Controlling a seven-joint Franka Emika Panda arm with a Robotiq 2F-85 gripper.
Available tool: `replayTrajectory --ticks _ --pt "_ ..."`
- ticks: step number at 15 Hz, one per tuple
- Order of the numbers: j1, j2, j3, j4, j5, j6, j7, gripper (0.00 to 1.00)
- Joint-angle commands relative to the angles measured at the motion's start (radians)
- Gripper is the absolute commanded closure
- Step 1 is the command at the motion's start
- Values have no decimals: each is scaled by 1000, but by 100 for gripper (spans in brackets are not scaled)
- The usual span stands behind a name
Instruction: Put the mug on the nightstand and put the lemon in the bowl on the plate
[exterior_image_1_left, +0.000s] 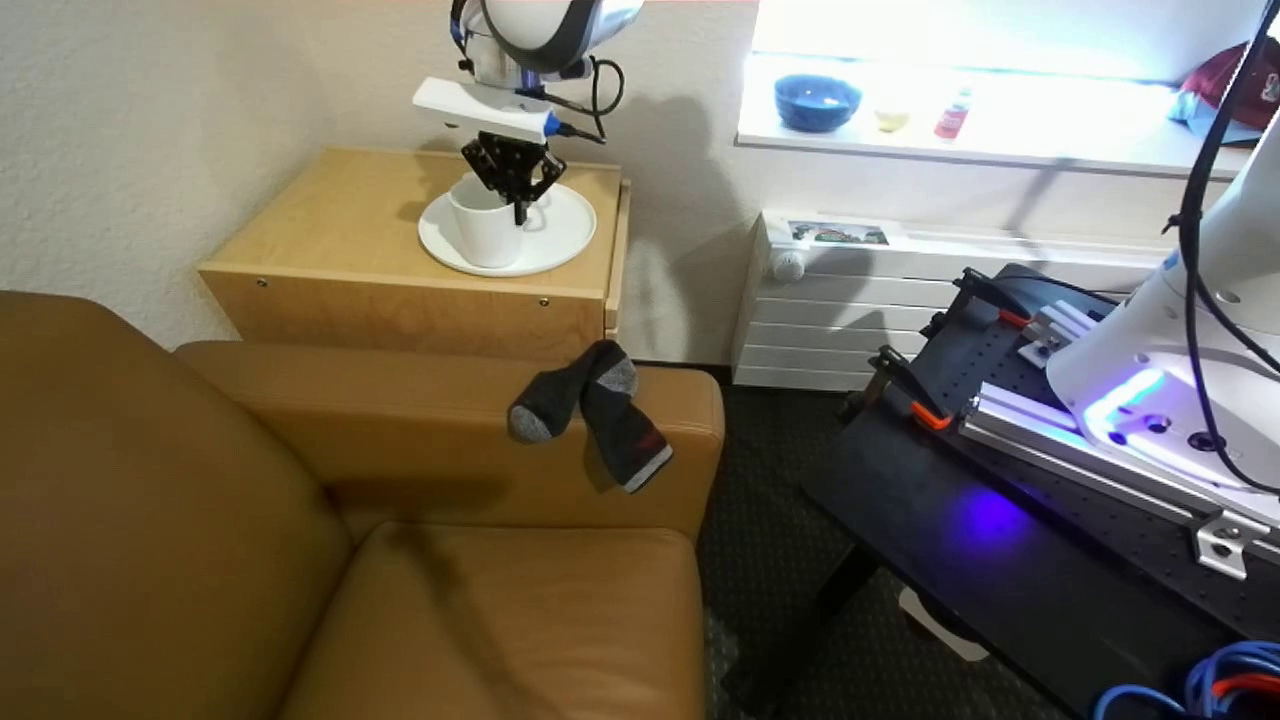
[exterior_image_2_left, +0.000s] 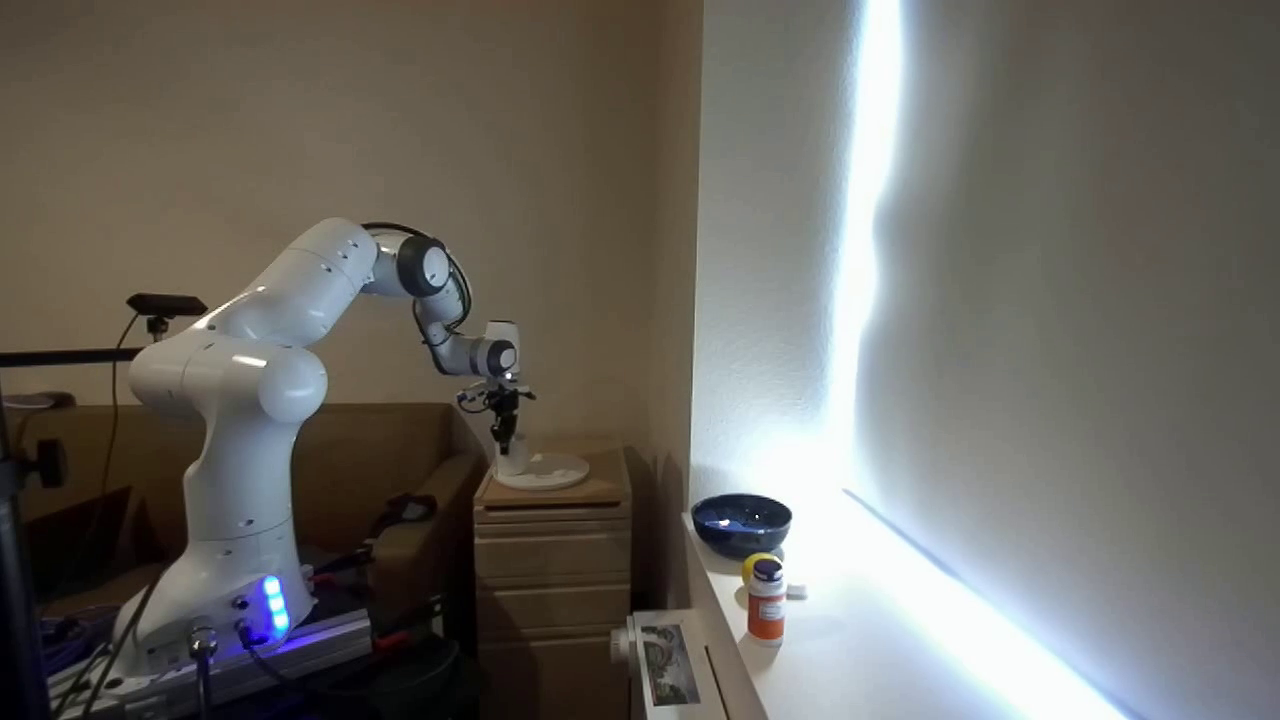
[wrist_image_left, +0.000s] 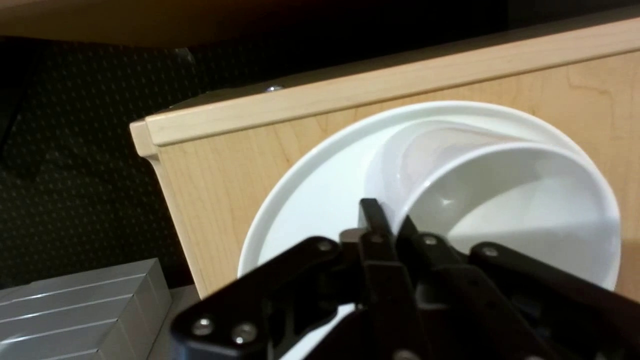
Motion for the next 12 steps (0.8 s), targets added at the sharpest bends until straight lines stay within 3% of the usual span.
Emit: replayTrajectory --ticks 1,7,12 --pt "7 -7 -15 -4 21 22 -10 99" --pt "5 -134 -61 -86 9 74 34 99" --pt "-46 -279 -121 -176 22 0 122 99"
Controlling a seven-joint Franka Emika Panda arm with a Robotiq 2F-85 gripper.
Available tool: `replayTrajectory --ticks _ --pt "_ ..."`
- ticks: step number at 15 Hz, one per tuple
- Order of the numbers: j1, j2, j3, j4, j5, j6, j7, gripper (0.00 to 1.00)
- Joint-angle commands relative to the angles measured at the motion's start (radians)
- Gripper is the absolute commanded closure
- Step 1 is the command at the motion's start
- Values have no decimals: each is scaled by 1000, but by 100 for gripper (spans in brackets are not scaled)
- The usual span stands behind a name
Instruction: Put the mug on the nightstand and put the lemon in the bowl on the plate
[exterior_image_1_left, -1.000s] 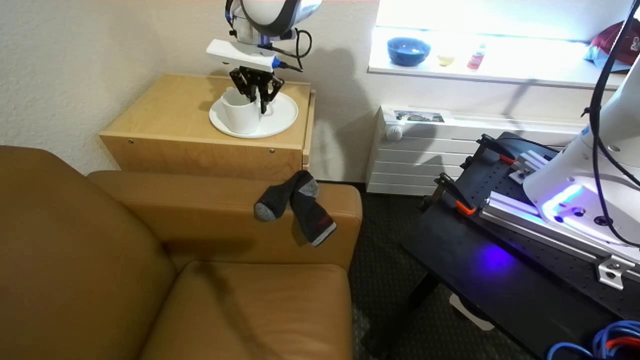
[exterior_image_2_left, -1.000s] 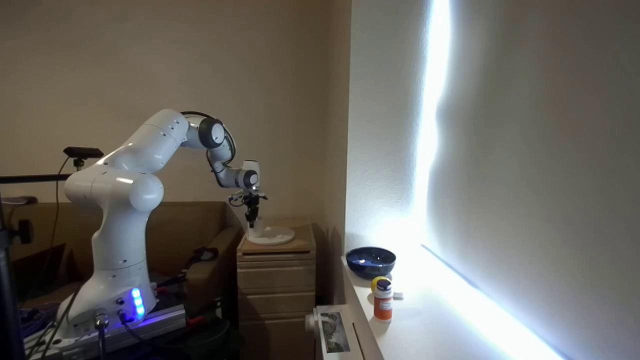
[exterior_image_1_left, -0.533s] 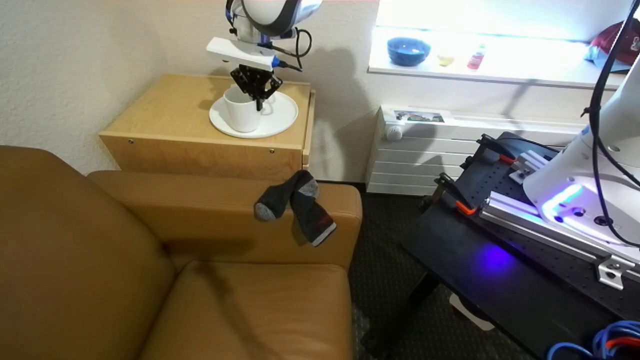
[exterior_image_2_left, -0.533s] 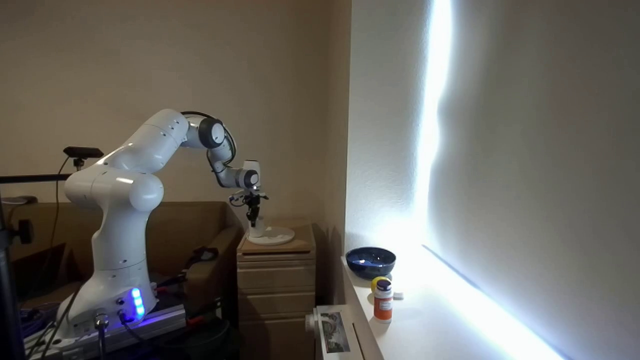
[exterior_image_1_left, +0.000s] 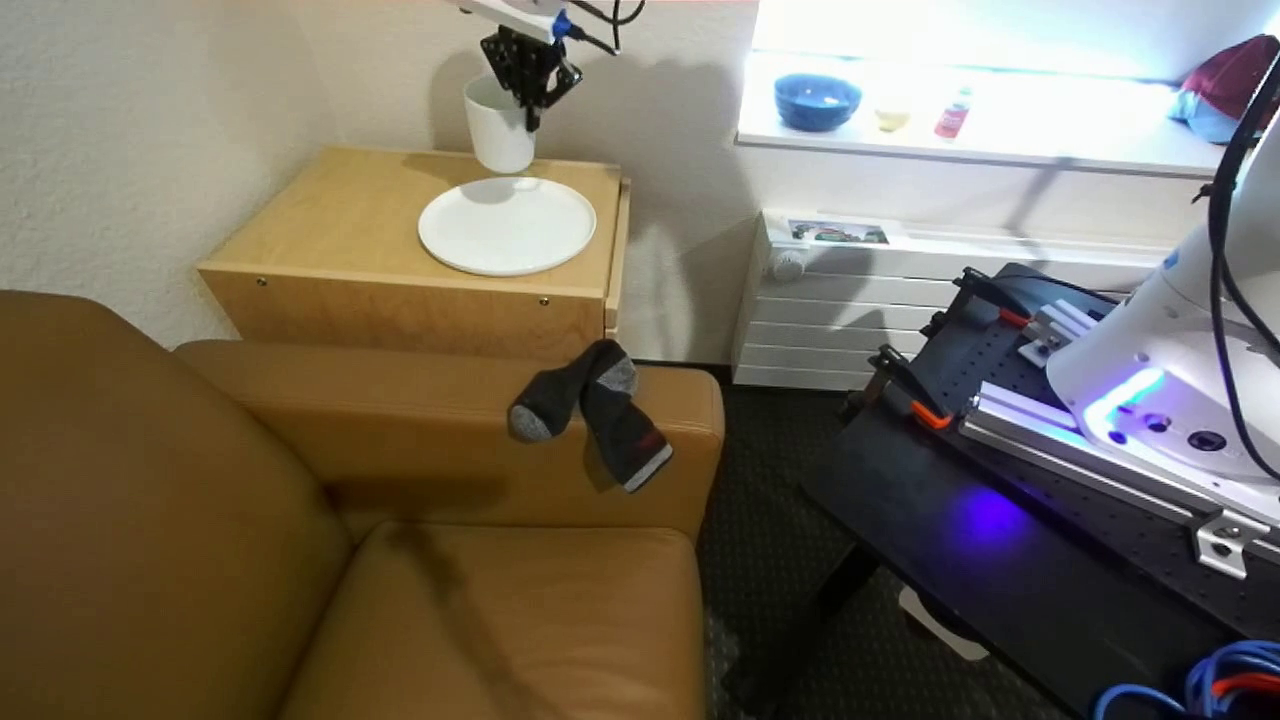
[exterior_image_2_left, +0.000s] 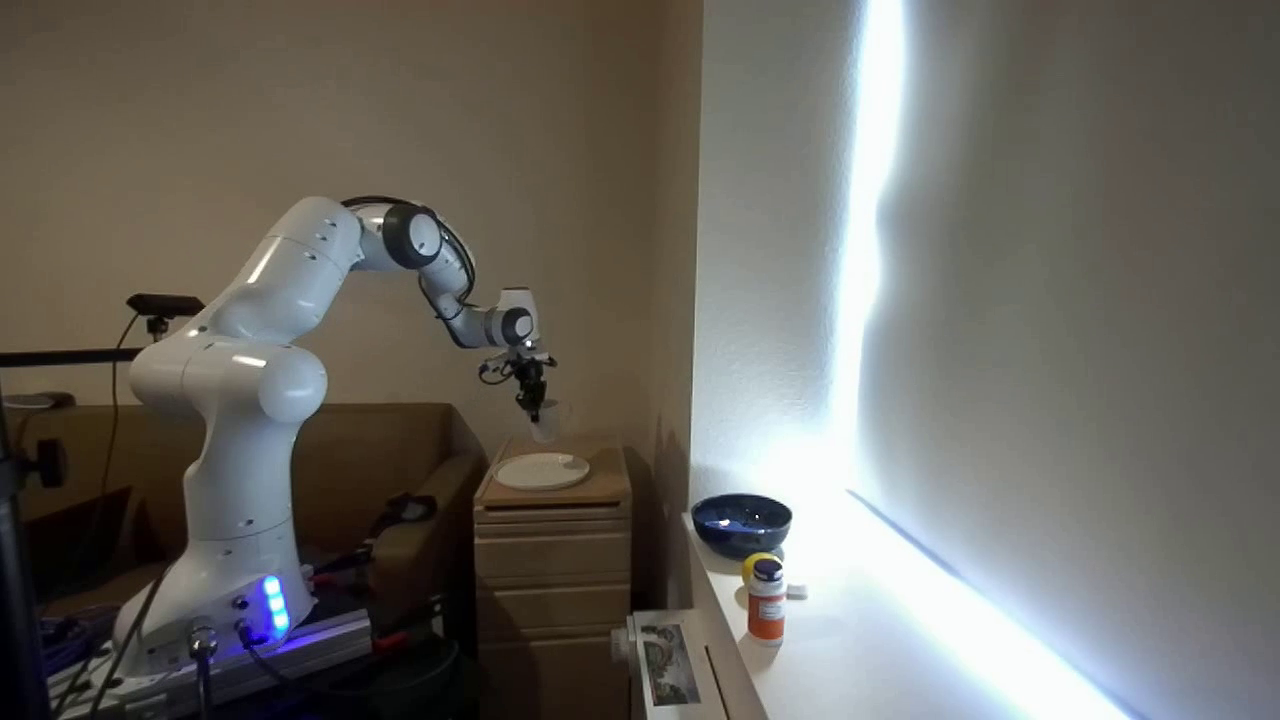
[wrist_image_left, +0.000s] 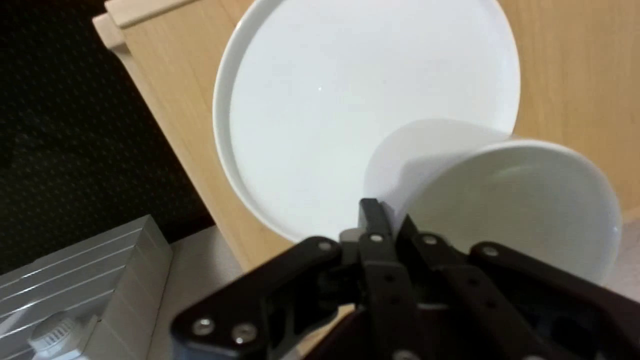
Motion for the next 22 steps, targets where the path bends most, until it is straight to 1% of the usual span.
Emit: replayTrajectory --ticks 1,2,4,5,6,7,9,11,13,15,16,17,18,19,21,22 --pt "-55 -144 -7 -136 34 -19 39 99" --pt "-38 -58 -5 -44 -1 -17 31 95" --pt "-65 -100 -5 -84 9 -17 31 95" --pt "-68 -111 -4 -95 10 -17 32 99" --pt "-74 -76 -1 -68 20 -42 34 99" --pt "-83 -48 -5 -44 34 -59 50 99" --pt "-128 -2 -6 -7 100 -76 90 99" --pt "-154 36 -26 27 131 -64 142 99" --pt "-192 65 -33 65 170 -60 186 99" --pt "-217 100 -35 120 202 -80 238 99" --pt "-226 119 -25 147 209 -91 238 99" --pt "-222 128 -25 167 196 -104 238 99" --pt "-207 135 -39 182 175 -122 261 99" --pt "-222 107 -34 116 177 -75 228 95" --pt "-213 122 -32 143 175 -90 247 95" --pt "-210 126 -32 150 175 -92 251 99"
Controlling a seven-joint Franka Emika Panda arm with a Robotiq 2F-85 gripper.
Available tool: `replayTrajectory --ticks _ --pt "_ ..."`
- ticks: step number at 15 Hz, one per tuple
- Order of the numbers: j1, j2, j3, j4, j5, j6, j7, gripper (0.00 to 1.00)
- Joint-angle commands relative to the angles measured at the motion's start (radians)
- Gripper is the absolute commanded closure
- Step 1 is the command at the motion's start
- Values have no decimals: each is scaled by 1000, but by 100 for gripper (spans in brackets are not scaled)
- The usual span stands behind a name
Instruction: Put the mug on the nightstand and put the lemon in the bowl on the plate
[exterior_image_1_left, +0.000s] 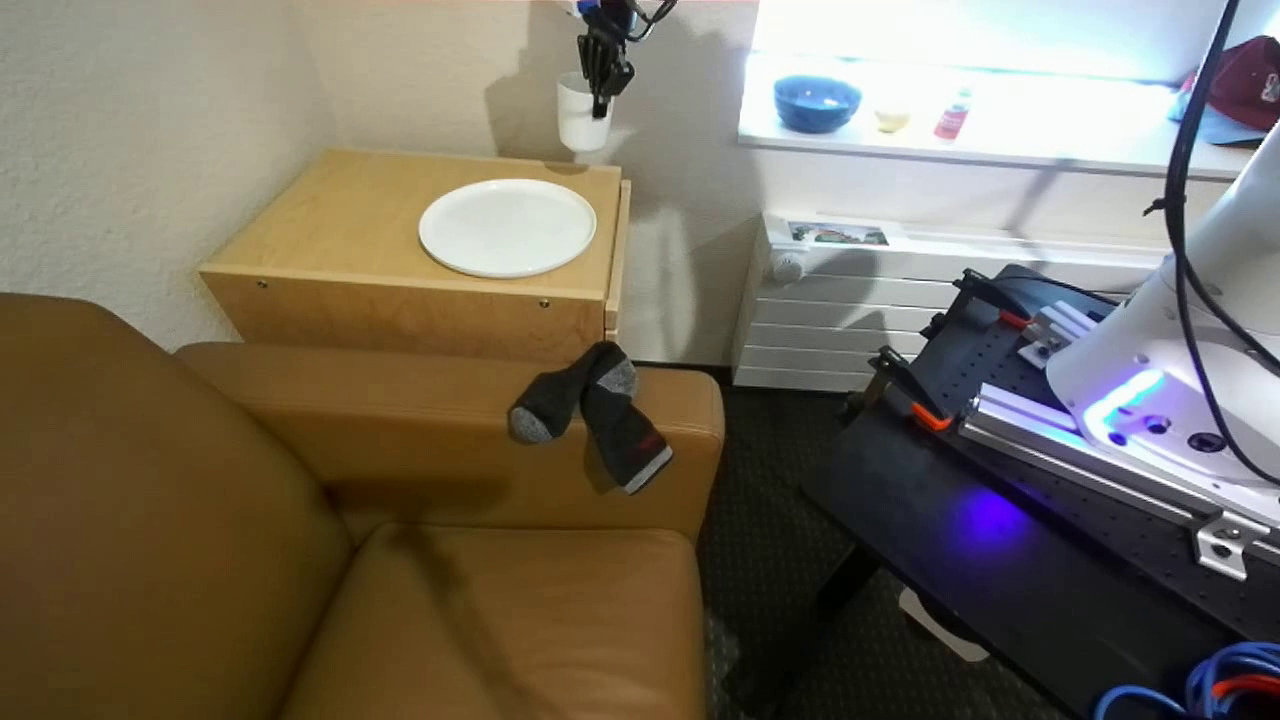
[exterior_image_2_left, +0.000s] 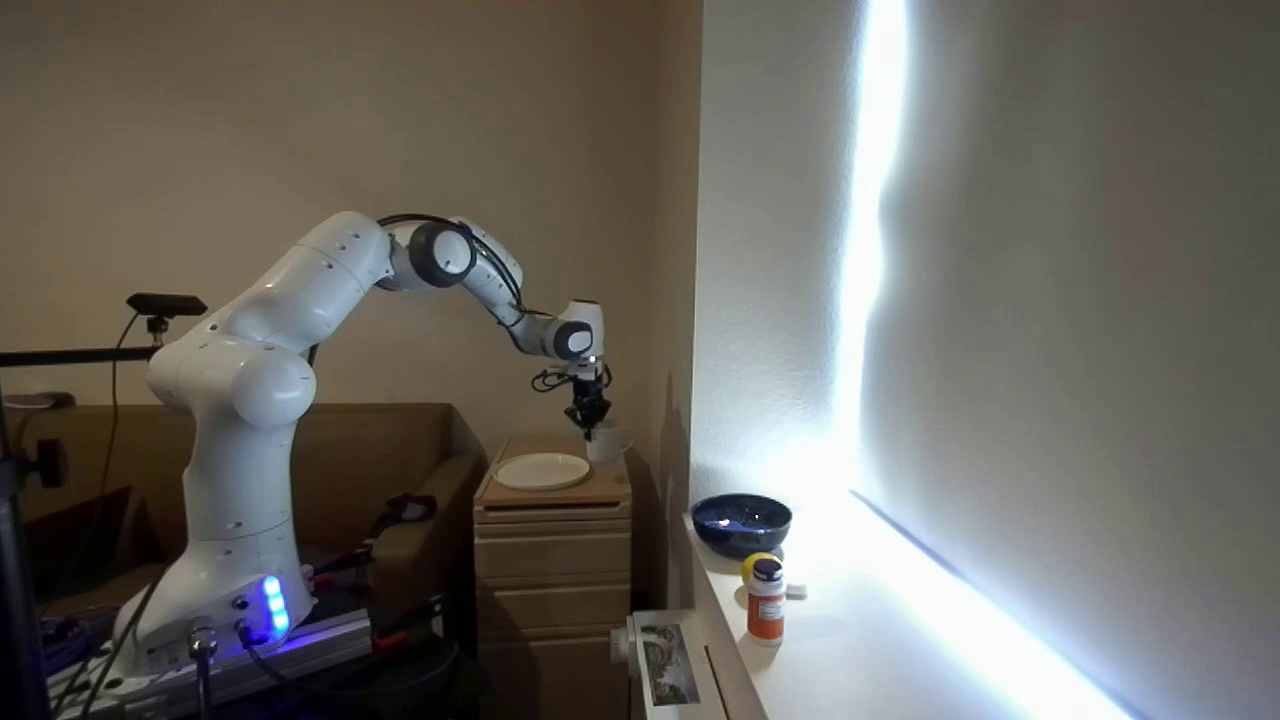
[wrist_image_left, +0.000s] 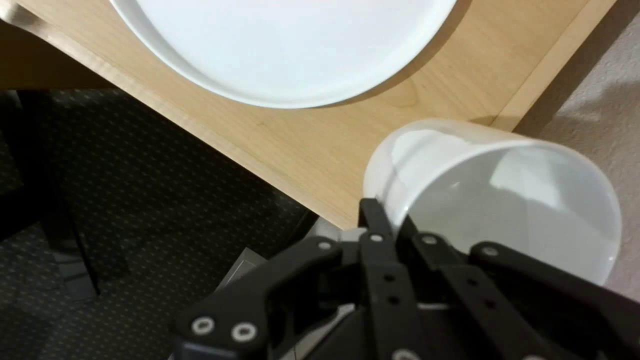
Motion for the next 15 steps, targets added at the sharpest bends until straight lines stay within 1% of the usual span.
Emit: replayTrajectory --ticks 1,3,8,15 --pt "-5 14 7 9 -7 -12 -4 99" --pt "-3 49 8 35 -10 -20 -4 99" --pt "1 110 6 78 -7 11 8 99" --pt "11 192 1 183 -23 -19 5 99"
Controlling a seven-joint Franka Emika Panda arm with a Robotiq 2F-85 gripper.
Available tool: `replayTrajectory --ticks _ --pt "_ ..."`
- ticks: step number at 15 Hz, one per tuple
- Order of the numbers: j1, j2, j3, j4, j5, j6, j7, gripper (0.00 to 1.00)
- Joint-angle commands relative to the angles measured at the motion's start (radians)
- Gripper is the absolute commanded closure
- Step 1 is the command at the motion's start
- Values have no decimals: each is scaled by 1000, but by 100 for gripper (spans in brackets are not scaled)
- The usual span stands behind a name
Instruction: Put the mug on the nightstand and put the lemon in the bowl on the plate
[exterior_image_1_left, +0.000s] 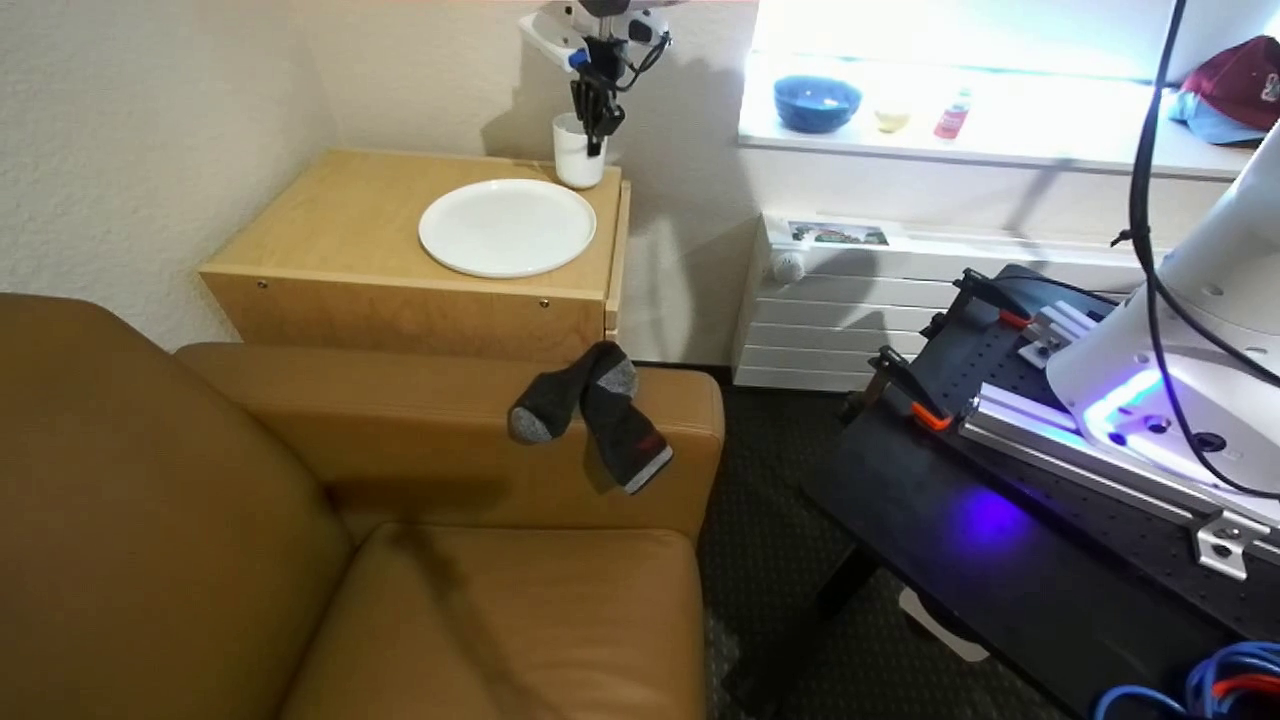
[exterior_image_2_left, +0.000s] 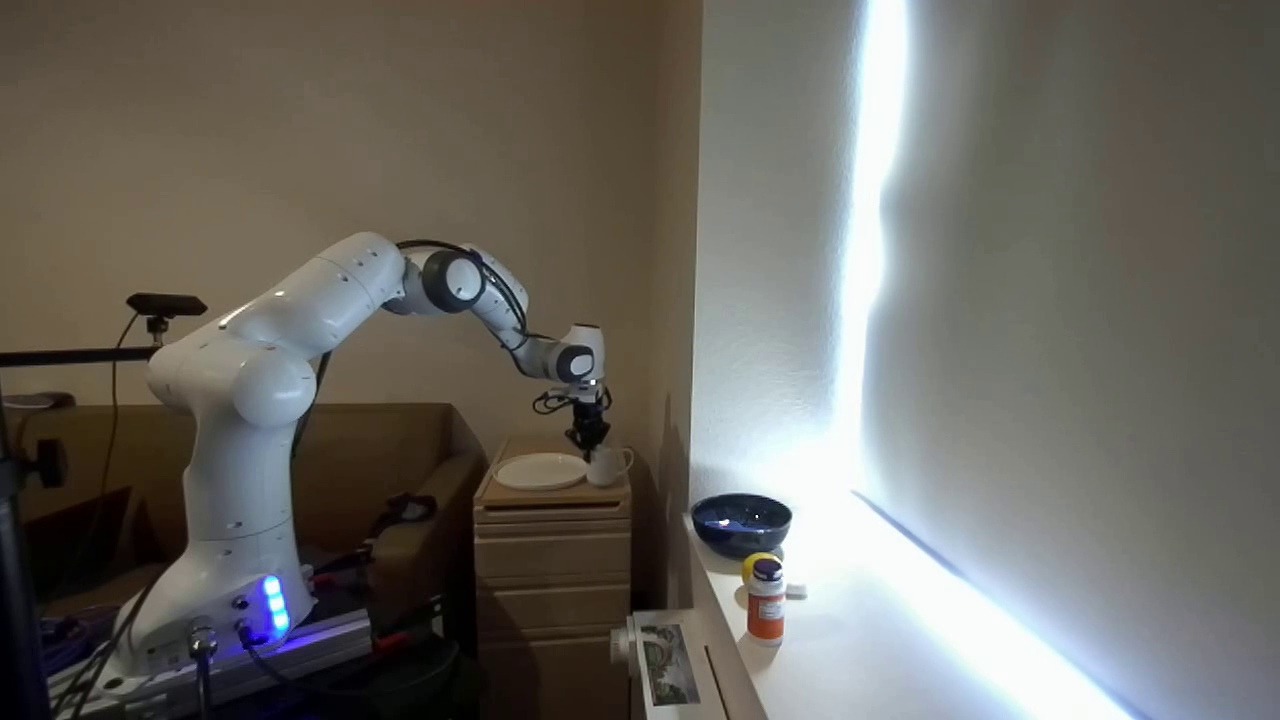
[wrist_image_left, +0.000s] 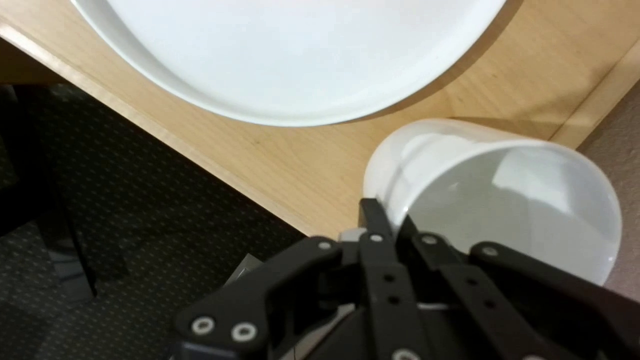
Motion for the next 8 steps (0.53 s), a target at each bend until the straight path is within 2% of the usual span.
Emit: replayTrajectory --ticks 1,4,5,6,8 --pt "7 52 -5 87 -18 -30 7 99" --pt "6 75 -3 127 -19 -63 3 99" --pt "7 78 -6 136 -21 -78 9 88" --pt "3 83 0 144 -15 -83 7 69" --pt "3 81 -2 151 -17 -88 8 56"
